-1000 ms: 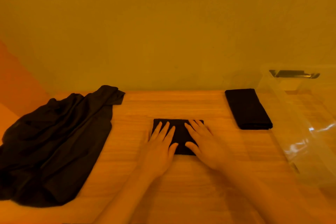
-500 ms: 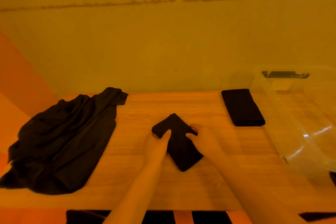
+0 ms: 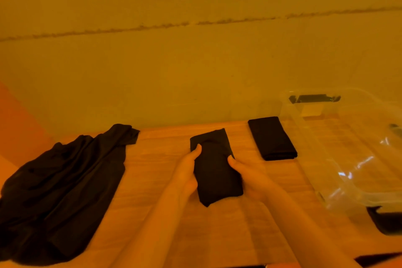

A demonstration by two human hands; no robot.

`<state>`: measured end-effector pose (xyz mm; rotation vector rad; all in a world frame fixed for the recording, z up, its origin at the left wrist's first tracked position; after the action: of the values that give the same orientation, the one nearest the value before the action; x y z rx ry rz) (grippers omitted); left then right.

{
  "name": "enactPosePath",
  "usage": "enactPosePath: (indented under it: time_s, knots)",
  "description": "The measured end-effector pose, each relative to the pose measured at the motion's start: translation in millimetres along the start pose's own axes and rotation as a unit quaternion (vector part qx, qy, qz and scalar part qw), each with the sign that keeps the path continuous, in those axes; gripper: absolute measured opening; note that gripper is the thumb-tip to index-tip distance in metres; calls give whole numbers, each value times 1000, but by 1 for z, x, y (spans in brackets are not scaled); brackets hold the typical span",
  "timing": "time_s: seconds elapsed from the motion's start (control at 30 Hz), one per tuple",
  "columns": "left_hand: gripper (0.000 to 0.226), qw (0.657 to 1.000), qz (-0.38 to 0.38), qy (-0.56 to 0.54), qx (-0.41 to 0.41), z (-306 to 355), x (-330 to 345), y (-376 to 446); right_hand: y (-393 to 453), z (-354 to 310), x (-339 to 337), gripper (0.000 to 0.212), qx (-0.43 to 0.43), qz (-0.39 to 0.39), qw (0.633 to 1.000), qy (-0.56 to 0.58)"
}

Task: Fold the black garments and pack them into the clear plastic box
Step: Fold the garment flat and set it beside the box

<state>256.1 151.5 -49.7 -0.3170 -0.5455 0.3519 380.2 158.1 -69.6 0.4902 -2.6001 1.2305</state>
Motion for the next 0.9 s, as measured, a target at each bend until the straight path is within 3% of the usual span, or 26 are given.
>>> enactPosePath:
  time_s: [0.1, 0.23, 0.37, 0.5, 0.6, 0.7, 0.77, 0.83, 0.9]
  knots:
    - [20, 1000, -25, -13, -4, 2, 32, 9, -18, -12, -25, 14, -29, 22, 999, -2]
    - [22, 998, -63, -15, -15, -5, 91, 29, -30, -34, -83, 27, -117, 127, 983, 65]
    - [32, 996, -88, 20, -15, -17, 143, 64, -35, -54, -129, 37, -172, 364, 912, 77]
    - [37, 994, -86, 55, -33, -40, 170, 103, -35, -75, -143, 38, -231, 476, 848, 40]
    - [39, 993, -88, 72, -40, -64, 179, 123, -33, -83, -147, 46, -217, 562, 795, -75]
    - [39, 990, -82, 117, -9, -80, 178, 139, -28, -84, -136, 55, -181, 617, 713, -278]
    - [41, 987, -82, 141, 8, -84, 178, 146, -28, -88, -120, 49, -233, 625, 641, -380]
    - [44, 982, -79, 169, 27, -84, 176, 147, -18, -84, -112, 41, -245, 591, 614, -461]
    - [50, 965, -81, 238, 77, -74, 174, 145, -7, -76, -116, 65, -197, 536, 640, -515]
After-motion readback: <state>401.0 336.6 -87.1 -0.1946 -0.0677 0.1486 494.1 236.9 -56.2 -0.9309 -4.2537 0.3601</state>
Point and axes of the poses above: each hand's wrist, its own y-axis towards the middle knuckle, its own x-axis out of the palm, z = x × y, the point moved 8 cm from there along y, towards the middle knuckle, and after that the axes turned 14 degrees about x, right-handed, at the moved point
